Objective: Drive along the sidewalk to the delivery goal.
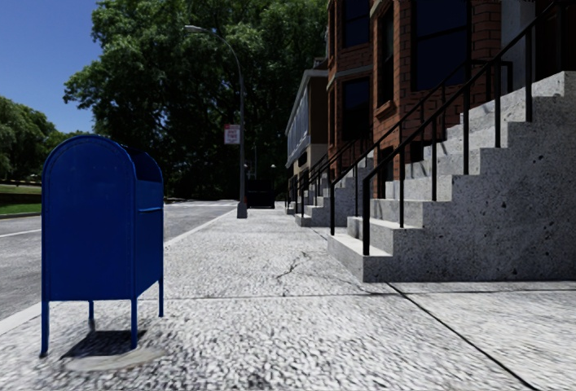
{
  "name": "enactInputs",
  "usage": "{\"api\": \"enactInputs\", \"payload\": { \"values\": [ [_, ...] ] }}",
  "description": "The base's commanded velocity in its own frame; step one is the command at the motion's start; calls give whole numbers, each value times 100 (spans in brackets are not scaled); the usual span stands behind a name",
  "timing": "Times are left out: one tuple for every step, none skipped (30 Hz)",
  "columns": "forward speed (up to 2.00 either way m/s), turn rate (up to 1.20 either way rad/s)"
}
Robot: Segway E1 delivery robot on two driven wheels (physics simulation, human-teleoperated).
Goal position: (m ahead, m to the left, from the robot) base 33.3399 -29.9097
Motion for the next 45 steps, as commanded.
{"api": "enactInputs", "payload": {
  "values": [
    [200,0],
    [200,0],
    [200,0],
    [200,0],
    [200,0],
    [200,0],
    [200,0],
    [200,0],
    [200,0],
    [200,0],
    [200,0],
    [200,0],
    [200,0],
    [200,0],
    [200,0],
    [200,0],
    [200,0],
    [200,0],
    [200,0],
    [200,0],
    [200,0],
    [200,0],
    [200,0],
    [200,0],
    [200,0],
    [200,0],
    [200,0],
    [200,0],
    [200,0],
    [200,0],
    [200,0],
    [200,0],
    [200,0],
    [200,0],
    [200,0],
    [200,0],
    [200,0],
    [200,0],
    [200,0],
    [200,0],
    [200,0],
    [200,0],
    [200,0],
    [200,0],
    [200,0]
  ]
}}
